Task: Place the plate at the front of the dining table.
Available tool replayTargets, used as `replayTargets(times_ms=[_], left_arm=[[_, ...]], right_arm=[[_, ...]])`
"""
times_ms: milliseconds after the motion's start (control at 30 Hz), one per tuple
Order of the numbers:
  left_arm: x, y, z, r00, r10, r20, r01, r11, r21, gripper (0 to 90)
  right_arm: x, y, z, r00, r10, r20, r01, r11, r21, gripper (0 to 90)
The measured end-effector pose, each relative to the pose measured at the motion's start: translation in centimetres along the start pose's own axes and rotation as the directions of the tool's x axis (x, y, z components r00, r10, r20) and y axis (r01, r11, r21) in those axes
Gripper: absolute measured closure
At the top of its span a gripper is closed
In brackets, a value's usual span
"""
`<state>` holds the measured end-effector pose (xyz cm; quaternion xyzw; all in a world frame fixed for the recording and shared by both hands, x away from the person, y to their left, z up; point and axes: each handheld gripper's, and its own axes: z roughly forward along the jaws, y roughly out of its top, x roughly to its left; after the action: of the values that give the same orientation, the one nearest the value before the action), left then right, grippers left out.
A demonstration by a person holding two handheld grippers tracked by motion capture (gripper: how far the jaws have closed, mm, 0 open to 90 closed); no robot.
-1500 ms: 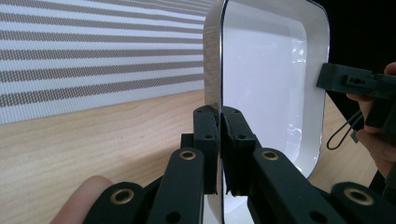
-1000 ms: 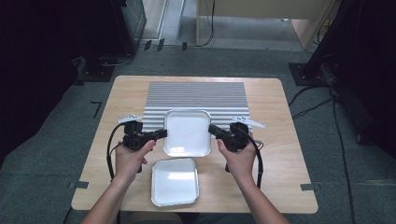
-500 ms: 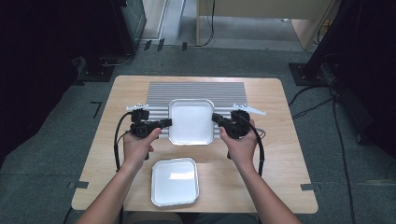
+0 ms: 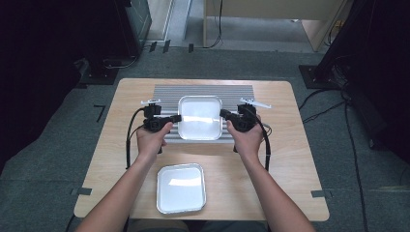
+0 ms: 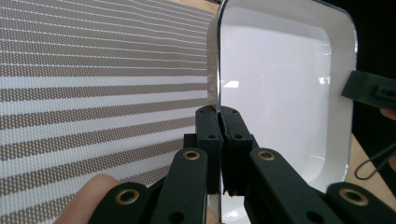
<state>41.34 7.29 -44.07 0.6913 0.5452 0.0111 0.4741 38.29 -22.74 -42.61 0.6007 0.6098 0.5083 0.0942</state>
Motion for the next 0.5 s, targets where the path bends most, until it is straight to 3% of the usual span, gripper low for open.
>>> replayTargets(times_ms=[100, 200, 300, 500], left_arm=[[0.3, 0.3, 0.5, 0.9999, -0.006, -0.013, 0.006, 1.0, 0.008, 89.3], [0.5, 0.7, 1.1, 0.9997, -0.008, -0.024, 0.008, 0.9999, 0.01, 89.4], [1.0, 1.0, 1.9, 0.9994, -0.03, -0.018, 0.03, 0.9994, 0.017, 89.2], [2.4, 1.3, 3.5, 0.9963, -0.081, -0.028, 0.082, 0.9957, 0.043, 89.5]], right_arm=[[-0.2, 0.1, 0.4, 1.0, -0.001, 0.002, 0.001, 1.0, 0.001, 88.3], [-0.8, 0.3, 1.3, 0.9993, 0.036, -0.006, -0.036, 0.9994, 0.002, 88.2], [-1.6, 0.5, 2.0, 0.9978, 0.066, -0.012, -0.066, 0.9978, 0.007, 88.0], [-2.1, 0.7, 3.5, 0.9974, 0.071, 0.012, -0.071, 0.9974, 0.013, 88.0]])
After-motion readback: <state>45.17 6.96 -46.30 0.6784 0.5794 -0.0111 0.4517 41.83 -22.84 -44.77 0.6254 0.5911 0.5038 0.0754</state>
